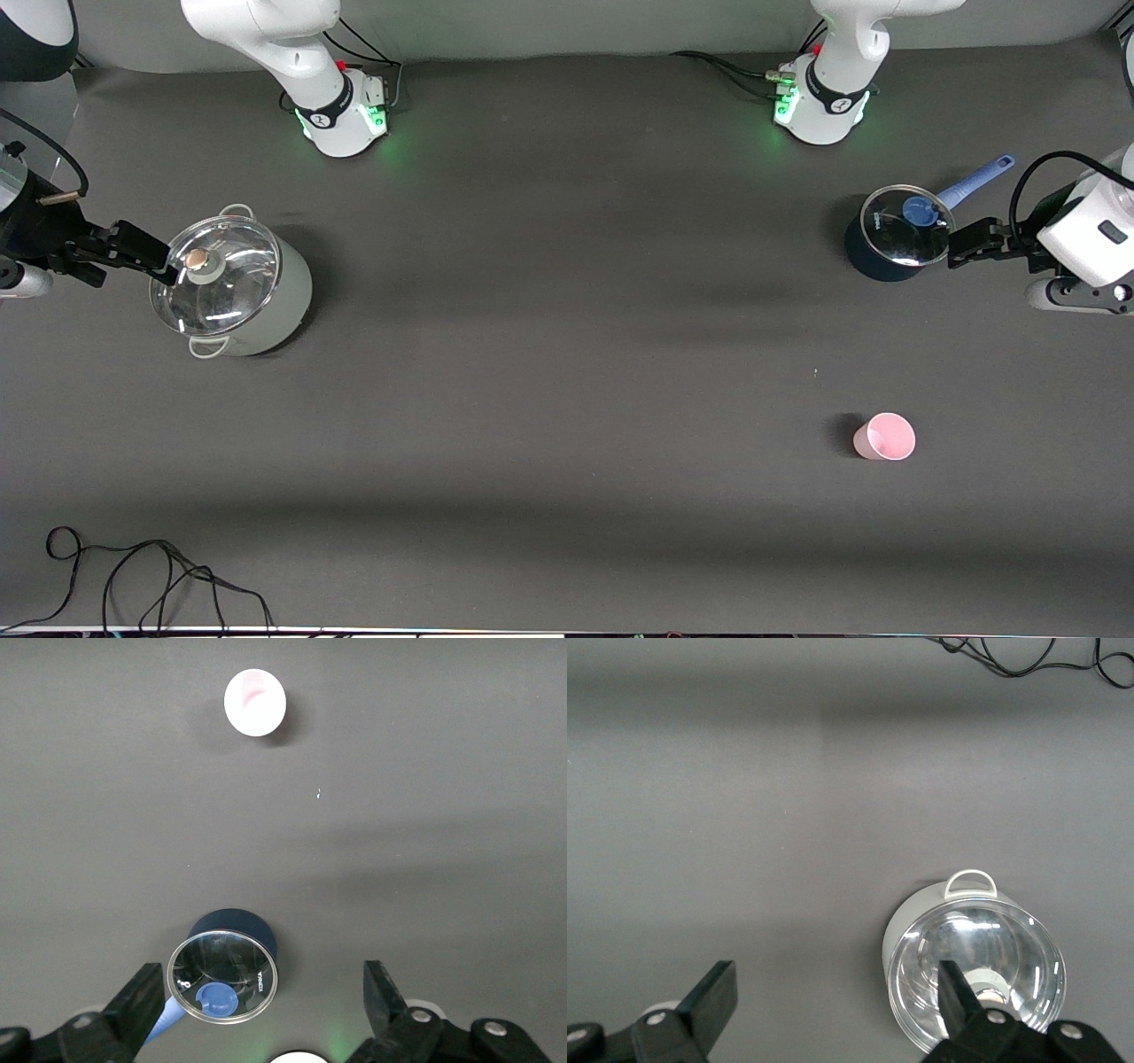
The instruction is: Transfer pink cup from left to right arm
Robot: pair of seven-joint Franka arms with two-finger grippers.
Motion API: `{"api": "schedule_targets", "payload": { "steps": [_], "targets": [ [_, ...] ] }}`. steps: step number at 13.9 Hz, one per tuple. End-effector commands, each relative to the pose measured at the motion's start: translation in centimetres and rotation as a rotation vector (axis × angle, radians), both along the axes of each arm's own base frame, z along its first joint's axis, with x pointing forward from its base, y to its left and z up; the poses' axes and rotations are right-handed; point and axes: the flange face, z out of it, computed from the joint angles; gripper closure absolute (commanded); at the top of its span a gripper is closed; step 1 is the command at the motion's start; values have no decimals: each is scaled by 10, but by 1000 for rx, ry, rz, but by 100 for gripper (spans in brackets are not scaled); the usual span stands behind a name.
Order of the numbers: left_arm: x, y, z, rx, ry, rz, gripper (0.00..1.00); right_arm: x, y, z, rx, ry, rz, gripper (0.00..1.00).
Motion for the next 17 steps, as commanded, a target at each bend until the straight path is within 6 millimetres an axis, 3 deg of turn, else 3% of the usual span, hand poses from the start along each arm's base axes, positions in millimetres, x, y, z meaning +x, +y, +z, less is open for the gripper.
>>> {"api": "schedule_targets", "payload": {
  "steps": [1, 11, 14, 15, 17],
  "targets": [
    [-4, 0, 10, -15, -24, -12, 0, -2, 2, 4, -17, -1, -5, 0],
    [2, 2, 6, -5, -34, -11, 0, -3, 2, 2, -17, 7, -17, 0],
    [23, 6, 9, -28, -131, -127, 0, -3, 2, 1, -17, 9, -17, 0],
    [35, 11, 7, -42, -156, -244, 0, -3, 2, 1, -17, 9, -18, 0],
    [60, 52, -4, -166, -217, -419, 0, -3, 2, 1, -17, 9, -17, 0]
  ]
}}
